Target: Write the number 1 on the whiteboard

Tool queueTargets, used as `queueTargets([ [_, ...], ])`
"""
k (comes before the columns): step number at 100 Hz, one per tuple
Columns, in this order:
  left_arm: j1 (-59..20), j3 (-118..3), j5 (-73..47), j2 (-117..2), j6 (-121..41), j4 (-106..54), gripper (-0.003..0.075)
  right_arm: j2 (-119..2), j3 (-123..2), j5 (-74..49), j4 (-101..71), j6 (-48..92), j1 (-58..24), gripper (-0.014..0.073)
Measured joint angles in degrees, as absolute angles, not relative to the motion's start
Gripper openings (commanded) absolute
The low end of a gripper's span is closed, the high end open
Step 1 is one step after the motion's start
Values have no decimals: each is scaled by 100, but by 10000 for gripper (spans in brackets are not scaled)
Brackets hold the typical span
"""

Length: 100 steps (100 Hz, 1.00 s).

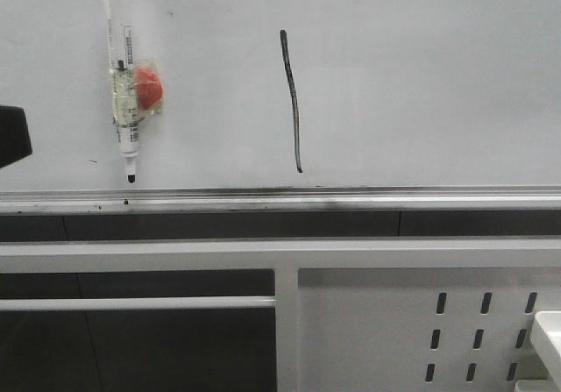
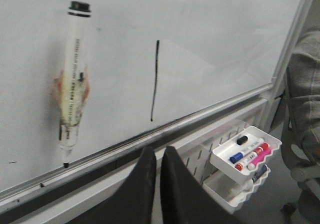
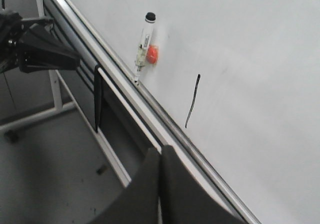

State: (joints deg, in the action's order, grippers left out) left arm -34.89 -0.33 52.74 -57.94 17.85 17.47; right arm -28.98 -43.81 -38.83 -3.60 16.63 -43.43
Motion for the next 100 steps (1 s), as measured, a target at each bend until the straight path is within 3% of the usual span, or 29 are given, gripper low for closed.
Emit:
queueTargets([
  [40, -3489, -124, 4215, -5784, 2121, 2795, -20, -363, -1448, -2541, -360, 1615, -4343, -69],
  [71, -3489, -1529, 2928, -5362, 4280, 5240, -20, -231, -1054, -2361, -360, 1602, -4343, -69],
  [100, -3489, -1619, 3565, -4100, 5857, 5936, -20, -231, -1054, -2349, -360, 1602, -4343, -69],
])
